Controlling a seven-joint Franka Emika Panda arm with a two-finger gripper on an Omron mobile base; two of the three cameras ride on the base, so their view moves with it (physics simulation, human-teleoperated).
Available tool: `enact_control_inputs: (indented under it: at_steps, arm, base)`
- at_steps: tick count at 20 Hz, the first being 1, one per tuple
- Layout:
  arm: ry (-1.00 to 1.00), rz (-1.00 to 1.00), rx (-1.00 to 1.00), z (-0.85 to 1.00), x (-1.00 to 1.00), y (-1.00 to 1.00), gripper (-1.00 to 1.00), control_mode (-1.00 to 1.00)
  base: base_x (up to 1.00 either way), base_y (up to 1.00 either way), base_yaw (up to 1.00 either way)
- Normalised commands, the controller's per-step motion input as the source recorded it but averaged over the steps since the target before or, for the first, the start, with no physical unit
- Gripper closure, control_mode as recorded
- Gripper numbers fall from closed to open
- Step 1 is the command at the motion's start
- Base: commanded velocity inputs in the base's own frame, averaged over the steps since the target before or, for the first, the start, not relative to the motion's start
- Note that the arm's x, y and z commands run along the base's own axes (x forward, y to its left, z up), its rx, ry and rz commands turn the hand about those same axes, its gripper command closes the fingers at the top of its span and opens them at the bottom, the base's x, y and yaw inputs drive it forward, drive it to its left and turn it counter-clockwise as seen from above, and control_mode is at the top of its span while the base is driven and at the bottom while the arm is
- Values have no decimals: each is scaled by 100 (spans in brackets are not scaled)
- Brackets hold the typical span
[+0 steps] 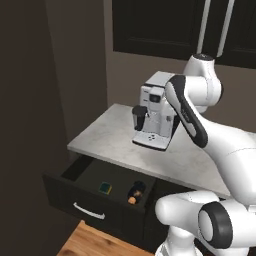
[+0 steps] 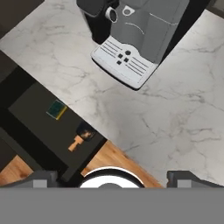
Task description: Restock the sink supplies by placing the sponge and soap dispenser on the counter and next to the sink. Make sure the soap dispenser is upright.
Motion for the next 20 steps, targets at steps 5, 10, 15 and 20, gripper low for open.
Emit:
enact_control_inputs:
  at_steps: [5, 10, 15, 20]
  arm:
    - [0, 0, 0, -3, 1, 0, -100, -100]
    - [3, -7, 0, -67, -38, 50, -100, -100]
    - [10, -17, 0, -77, -57, 100, -100, -100]
    - [26, -17, 0, -74, -21, 100, -100, -100]
  base:
    - [7, -4, 6]
    - [0, 0, 0]
    - [0, 0, 0]
    - [0, 0, 0]
